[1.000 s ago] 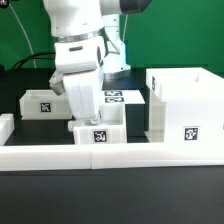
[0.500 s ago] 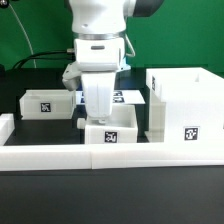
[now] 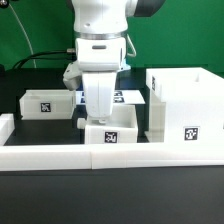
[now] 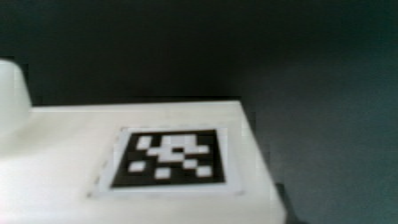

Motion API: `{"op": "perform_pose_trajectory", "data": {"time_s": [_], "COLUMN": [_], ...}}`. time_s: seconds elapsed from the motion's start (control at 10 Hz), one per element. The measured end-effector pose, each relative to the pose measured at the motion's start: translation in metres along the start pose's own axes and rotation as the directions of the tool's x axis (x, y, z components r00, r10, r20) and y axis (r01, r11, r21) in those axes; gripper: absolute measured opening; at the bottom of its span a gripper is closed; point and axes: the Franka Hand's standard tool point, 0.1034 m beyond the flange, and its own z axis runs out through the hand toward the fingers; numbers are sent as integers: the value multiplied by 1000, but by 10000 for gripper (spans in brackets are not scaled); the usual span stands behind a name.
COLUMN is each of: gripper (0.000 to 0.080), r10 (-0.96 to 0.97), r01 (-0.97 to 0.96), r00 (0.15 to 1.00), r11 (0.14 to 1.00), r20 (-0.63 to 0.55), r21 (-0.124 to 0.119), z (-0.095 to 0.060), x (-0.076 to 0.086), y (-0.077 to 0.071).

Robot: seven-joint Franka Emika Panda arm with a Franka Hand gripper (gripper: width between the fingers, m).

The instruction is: Assemble drawer

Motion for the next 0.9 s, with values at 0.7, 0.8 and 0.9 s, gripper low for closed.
{"op": "perform_pose_trajectory", "data": {"time_s": [0.7,0.8,0.9], "gripper": [41,41,41], "r10": [5,3,0], "r01": [-9,-7,-3], "r00": [1000,1000,1000], "r11": [990,991,991], "r20": [-28,-28,-29], "r21": [-138,-136,-134], "z": [5,6,5], "x": [6,7,9], "y": [1,2,4]}}
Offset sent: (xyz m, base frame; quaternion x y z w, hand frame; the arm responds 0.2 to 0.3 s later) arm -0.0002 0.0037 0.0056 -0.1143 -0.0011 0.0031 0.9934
